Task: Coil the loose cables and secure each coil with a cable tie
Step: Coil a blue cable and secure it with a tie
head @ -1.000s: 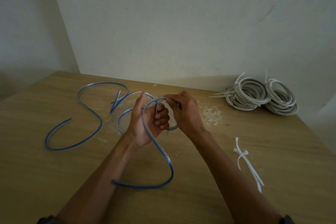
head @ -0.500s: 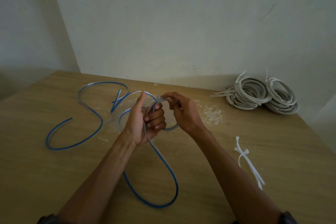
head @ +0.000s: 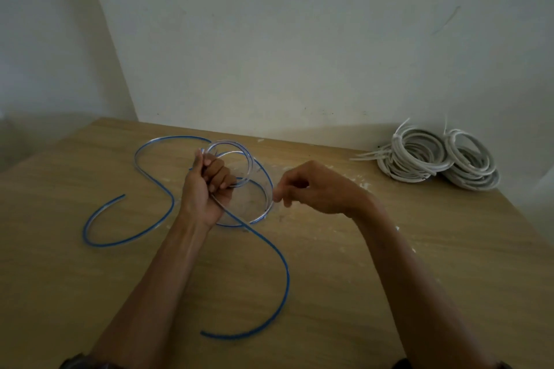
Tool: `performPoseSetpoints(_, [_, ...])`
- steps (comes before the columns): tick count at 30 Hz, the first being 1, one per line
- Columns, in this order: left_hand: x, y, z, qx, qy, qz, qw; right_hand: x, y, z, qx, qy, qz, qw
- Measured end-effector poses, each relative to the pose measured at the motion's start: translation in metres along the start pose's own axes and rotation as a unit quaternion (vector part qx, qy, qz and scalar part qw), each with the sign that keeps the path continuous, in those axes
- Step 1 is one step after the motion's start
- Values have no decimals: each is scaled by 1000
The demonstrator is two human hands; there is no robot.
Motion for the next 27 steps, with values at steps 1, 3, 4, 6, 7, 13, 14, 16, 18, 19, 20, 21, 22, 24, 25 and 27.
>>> performPoseSetpoints(1, [0,-1,0,3,-4,10,1000,-2,-11,1,-32,-23,23,999])
performPoseSetpoints(3, [-3,-4,2,5,-2,23,1000,-4,-52,6,-153,-71,82,982])
performPoseSetpoints(4, [-5,-5,3,6,0,21,1000,-5,-64,7,-185,-76,94,975])
performPoseSetpoints(6, [-6,-4,4,1,2,7,1000,-1,-49,5,-148,-89,94,981])
performPoseSetpoints(7, [-5,-5,3,-5,4,1,1000,4,-27,4,-89,-105,96,986])
performPoseSetpoints(13, [-39,-31,17,-52,87,-3,995,15,60,18,291,-126,11,948])
performPoseSetpoints(14, [-46,-36,21,-57,97,-7,994,19,61,19,328,-121,-48,936])
performPoseSetpoints(16, [-53,-44,26,-59,107,-12,992,30,57,18,374,-113,-128,911])
performPoseSetpoints(18, [-56,-47,28,-57,105,-14,993,44,49,13,370,-126,-210,896])
performPoseSetpoints(19, [-57,-47,28,-54,104,-13,993,51,46,11,354,-136,-256,889])
performPoseSetpoints(20, [-57,-46,28,-52,102,-11,993,55,43,9,336,-150,-302,879])
performPoseSetpoints(21, [-56,-45,28,-51,100,-8,994,58,40,8,318,-163,-347,867])
performPoseSetpoints(22, [-55,-45,27,-51,96,-5,994,62,39,6,305,-168,-389,853])
performPoseSetpoints(24, [-54,-45,27,-55,89,-7,994,66,39,6,300,-156,-448,828])
performPoseSetpoints(25, [-54,-45,27,-57,87,-12,994,64,42,7,308,-143,-431,836])
performPoseSetpoints(27, [-56,-44,27,-56,90,-22,994,53,50,8,336,-92,-267,898])
Point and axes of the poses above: each hand's wrist, its own z-axis away from the middle knuckle, its own y-axis out of the back of the hand, x = y × z, the point moved 9 cm from there along -z, towards the middle knuckle, and after that the axes turned 5 degrees about -y, right-handed, at the moved point
